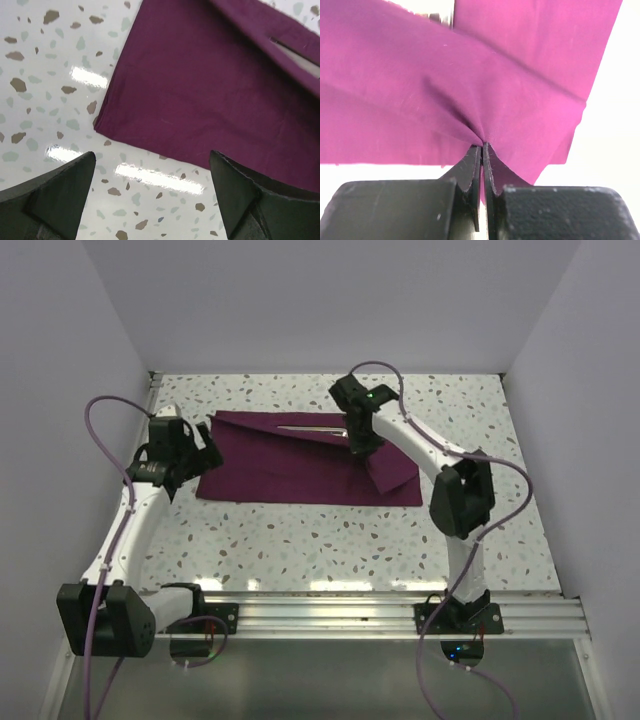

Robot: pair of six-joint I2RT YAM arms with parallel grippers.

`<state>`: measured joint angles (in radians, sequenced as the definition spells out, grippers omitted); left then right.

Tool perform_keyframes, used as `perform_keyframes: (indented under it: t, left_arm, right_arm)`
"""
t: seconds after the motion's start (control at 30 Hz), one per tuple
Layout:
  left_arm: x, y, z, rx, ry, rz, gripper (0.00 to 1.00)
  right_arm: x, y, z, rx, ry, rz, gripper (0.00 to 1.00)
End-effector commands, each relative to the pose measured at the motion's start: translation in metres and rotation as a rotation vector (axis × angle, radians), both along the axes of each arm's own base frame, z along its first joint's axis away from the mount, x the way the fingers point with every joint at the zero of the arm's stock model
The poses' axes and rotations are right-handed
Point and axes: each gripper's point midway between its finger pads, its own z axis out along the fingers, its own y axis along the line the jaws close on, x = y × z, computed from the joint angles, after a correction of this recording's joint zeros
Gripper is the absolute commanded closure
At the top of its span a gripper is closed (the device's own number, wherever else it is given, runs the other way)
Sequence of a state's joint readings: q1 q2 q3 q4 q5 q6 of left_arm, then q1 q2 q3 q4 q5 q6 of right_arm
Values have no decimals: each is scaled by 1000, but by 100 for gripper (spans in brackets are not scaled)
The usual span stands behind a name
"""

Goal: Open and lay out the surgical kit
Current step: Open the surgical kit at the center of the board.

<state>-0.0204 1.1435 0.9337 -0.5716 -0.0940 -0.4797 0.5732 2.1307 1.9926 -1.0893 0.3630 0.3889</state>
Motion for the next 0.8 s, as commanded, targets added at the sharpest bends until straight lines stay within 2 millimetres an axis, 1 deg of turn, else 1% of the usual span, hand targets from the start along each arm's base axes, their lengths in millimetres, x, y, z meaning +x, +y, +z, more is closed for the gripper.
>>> perform_keyframes:
  t: [0.0,0.03,0.07,0.1,0.17,0.2,0.27,0.3,0.33,0.37,0.4,0.43,0.47,0.5,0.57,0.6,0.63,0.67,0.77]
  left_arm:
    - [20,4,43,2,-89,36,0]
    - [20,5,44,4,-83,42,0]
    - [22,5,47,5,-87,48,0]
    - [25,6,57,1,-106,55,0]
    - [26,7,64,0,-115,68,0]
    - [28,7,75,-7,-134,78,0]
    - [26,7,81,-11,-128,87,0]
    - [26,7,91,-18,-146,94,0]
    - [23,7,94,-21,-142,97,0]
    - [21,7,98,-23,-151,97,0]
    - [19,7,101,-29,-155,102,0]
    - [14,7,105,-31,-163,105,0]
    - [11,7,106,-31,-165,107,0]
    - [8,7,103,-34,-156,110,0]
    - [-2,8,99,-34,-145,115,0]
    - [-5,7,97,-42,-141,118,0]
    - [-8,6,95,-45,-133,118,0]
    - [-14,6,90,-47,-120,120,0]
    - [-20,4,80,-54,-90,115,0]
  right_arm:
    - [-65,3,15,64,100,70,100]
    - [-80,3,12,66,132,80,100]
    - [-100,9,11,83,160,113,100]
    - [-127,0,7,81,195,129,100]
    - [-161,-4,5,94,230,149,100]
    - [-195,-9,1,108,273,186,100]
    - [-231,-20,-3,108,323,177,100]
    - [-260,-30,-14,92,383,191,100]
    - [-274,-36,-6,128,365,182,100]
    - [-288,-45,-6,130,381,177,100]
    - [-305,-59,-15,109,421,169,100]
    - [-316,-64,-10,154,413,160,100]
    - [-323,-71,-11,147,427,151,100]
    - [-331,-80,-16,131,444,145,100]
    - [-339,-89,-15,136,442,130,100]
    - [-343,-93,-17,127,451,126,79]
    - [-344,-94,-16,127,451,124,54]
    - [-346,-99,-16,110,456,111,2]
    - [-341,-99,-10,99,440,109,2]
